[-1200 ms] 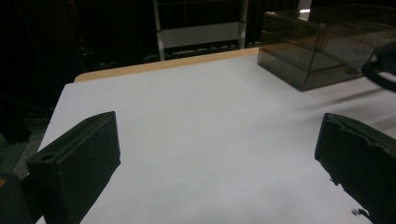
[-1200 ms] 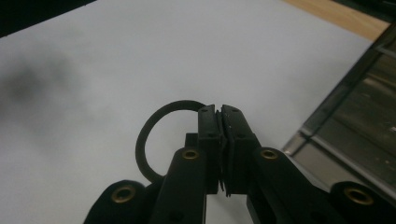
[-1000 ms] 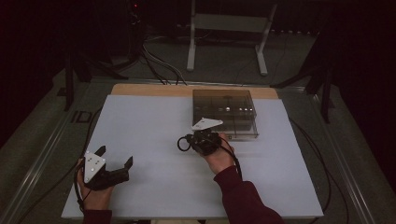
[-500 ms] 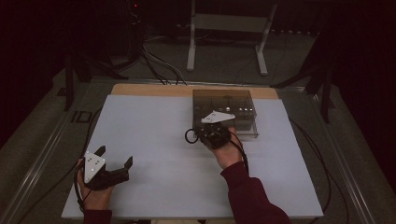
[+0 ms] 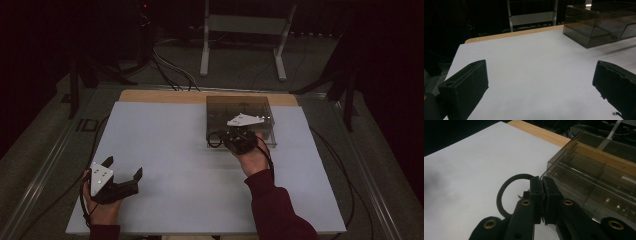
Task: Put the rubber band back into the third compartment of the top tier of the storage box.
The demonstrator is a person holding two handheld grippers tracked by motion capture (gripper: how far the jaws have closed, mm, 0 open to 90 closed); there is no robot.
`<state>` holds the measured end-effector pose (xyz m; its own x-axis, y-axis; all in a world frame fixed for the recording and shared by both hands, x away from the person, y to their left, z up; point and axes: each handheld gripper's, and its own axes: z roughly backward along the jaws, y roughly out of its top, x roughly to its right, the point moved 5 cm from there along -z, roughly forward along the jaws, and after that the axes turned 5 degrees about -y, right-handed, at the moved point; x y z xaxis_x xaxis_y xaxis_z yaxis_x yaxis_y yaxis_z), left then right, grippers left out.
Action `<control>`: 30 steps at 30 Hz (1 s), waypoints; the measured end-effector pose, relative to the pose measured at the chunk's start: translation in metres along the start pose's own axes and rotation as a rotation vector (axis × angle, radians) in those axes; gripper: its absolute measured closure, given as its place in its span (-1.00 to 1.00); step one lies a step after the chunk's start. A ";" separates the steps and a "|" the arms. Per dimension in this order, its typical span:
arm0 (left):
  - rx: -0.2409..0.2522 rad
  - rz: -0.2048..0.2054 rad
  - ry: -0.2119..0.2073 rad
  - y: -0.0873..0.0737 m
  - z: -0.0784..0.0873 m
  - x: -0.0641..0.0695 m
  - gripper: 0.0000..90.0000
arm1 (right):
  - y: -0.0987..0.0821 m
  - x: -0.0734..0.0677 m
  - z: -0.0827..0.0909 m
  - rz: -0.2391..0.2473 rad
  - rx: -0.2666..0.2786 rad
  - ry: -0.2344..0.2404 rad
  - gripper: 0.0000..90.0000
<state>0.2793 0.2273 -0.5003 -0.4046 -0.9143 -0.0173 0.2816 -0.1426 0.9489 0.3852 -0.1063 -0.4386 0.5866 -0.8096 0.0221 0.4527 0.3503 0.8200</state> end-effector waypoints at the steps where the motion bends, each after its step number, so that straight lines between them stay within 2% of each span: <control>1: 0.000 0.000 0.000 0.000 0.000 0.000 -0.98 | 0.000 0.002 0.001 0.000 0.000 -0.002 0.96; 9: -0.001 0.001 -0.001 0.000 0.000 0.001 -0.98 | -0.001 0.017 0.005 -0.025 0.002 -0.028 0.96; 30: -0.008 -0.001 -0.006 -0.001 -0.001 0.002 -0.98 | -0.004 0.047 0.013 -0.066 0.000 -0.073 0.96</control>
<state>0.2796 0.2253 -0.5016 -0.4100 -0.9119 -0.0163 0.2883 -0.1466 0.9462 0.4022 -0.1518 -0.4335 0.5052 -0.8630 0.0100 0.4886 0.2956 0.8209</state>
